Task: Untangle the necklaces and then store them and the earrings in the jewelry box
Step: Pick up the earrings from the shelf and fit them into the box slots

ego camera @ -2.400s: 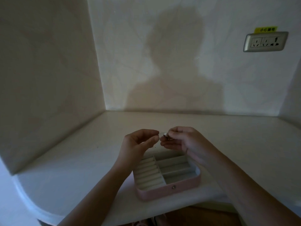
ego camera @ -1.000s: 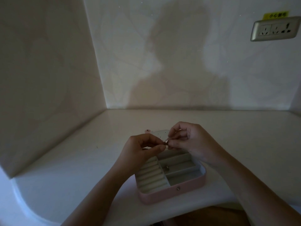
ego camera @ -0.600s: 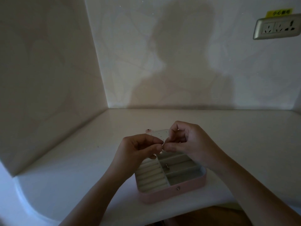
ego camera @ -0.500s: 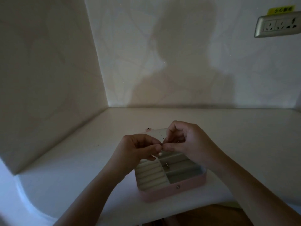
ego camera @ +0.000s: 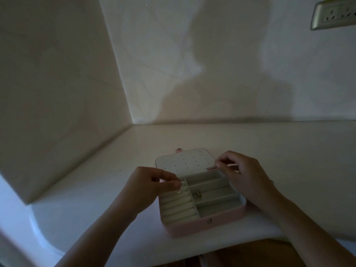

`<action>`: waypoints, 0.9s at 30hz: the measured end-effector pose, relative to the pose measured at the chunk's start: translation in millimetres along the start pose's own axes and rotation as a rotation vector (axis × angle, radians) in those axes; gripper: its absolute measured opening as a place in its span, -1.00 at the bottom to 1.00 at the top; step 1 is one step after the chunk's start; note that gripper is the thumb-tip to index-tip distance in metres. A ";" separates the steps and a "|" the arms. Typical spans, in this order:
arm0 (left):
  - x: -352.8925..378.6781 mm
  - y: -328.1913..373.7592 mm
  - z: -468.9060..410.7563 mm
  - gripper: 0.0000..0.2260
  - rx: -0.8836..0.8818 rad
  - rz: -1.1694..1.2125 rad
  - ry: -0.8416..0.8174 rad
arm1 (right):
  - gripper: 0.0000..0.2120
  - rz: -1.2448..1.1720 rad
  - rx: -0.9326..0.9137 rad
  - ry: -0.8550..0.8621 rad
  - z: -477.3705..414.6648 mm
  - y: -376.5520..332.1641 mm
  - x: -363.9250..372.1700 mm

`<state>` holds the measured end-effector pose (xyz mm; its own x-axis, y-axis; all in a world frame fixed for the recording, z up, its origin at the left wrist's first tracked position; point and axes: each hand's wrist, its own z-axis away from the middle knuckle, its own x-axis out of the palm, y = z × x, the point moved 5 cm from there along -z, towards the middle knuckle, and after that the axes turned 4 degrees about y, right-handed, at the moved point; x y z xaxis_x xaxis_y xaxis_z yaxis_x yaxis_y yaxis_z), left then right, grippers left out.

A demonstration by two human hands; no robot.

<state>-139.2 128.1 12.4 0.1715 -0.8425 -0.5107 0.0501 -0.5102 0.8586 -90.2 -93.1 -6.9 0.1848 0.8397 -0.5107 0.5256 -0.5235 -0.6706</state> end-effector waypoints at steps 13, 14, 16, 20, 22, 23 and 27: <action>16.8 0.0 -13.8 -0.95 0.031 -0.150 0.072 | -0.91 0.025 -0.030 0.001 1.9 5.8 4.8; 17.2 1.0 -14.2 -0.95 0.046 -0.171 0.079 | -0.89 0.029 -0.030 0.001 2.0 6.0 4.8; 17.7 1.8 -13.7 -0.92 0.057 -0.208 0.093 | -0.88 0.032 -0.036 0.002 2.0 5.3 4.5; 18.0 1.1 -13.8 -0.86 0.089 -0.225 0.110 | -0.88 0.041 -0.054 -0.004 1.9 4.6 4.5; 17.5 1.3 -12.5 -0.85 0.107 -0.209 0.138 | -0.89 0.042 -0.054 -0.005 1.4 5.0 4.4; 17.3 1.3 -12.2 -0.83 0.118 -0.200 0.159 | -0.89 0.044 -0.055 -0.005 1.3 4.9 4.5; 17.9 0.8 -11.5 -0.81 0.135 -0.210 0.194 | -0.89 0.051 -0.060 0.000 1.1 4.7 4.5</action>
<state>-124.7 114.7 4.5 0.3568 -0.6743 -0.6465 -0.0244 -0.6986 0.7151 -87.8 -91.9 -12.9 0.2130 0.8120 -0.5433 0.5639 -0.5563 -0.6103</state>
